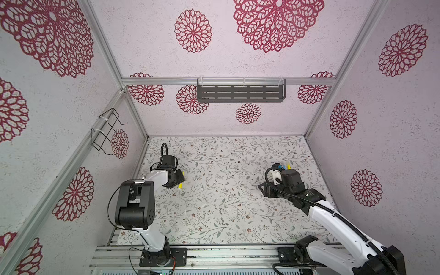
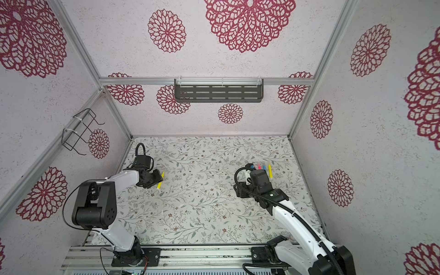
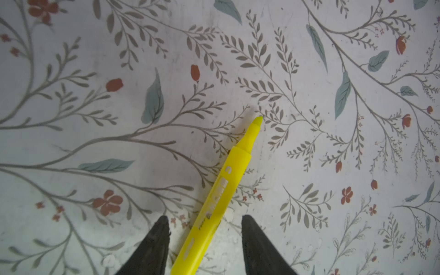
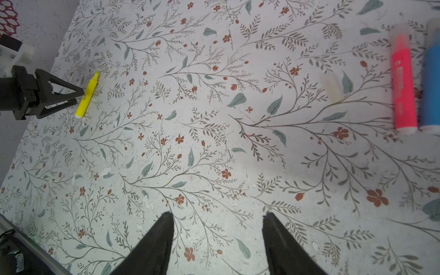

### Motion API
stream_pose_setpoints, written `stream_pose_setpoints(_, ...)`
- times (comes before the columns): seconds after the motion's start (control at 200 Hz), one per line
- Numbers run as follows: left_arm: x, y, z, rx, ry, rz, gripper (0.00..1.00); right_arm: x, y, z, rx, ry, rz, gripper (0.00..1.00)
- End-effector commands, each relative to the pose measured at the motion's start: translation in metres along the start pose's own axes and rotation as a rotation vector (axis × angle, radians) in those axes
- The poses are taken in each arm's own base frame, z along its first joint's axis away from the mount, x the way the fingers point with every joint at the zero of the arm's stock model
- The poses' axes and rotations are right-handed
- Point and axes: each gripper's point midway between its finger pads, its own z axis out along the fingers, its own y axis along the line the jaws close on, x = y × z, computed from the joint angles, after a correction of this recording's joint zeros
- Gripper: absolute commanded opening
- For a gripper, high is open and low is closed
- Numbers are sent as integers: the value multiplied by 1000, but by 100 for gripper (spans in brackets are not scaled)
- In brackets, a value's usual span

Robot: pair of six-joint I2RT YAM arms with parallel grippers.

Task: Insert the pens into the pen caps
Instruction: 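Grasp the uncapped yellow highlighter with the left gripper while the right moves toward center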

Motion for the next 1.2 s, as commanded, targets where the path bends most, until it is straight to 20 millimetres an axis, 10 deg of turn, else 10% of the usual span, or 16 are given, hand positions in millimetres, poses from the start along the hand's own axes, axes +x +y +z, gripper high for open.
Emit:
stream_pose_setpoints(0.0, 9, -1, 10, 22, 15, -10, 52, -13, 8, -5, -17, -29, 11, 63)
stream_pose_setpoints(0.555, 48, -9, 18, -135, 86, 146, 45, -25, 23, -12, -59, -74, 3, 63)
stream_pose_setpoints(1.191, 70, -22, 7, -84, 71, 187, 3, -21, 22, -18, -69, -100, 44, 63)
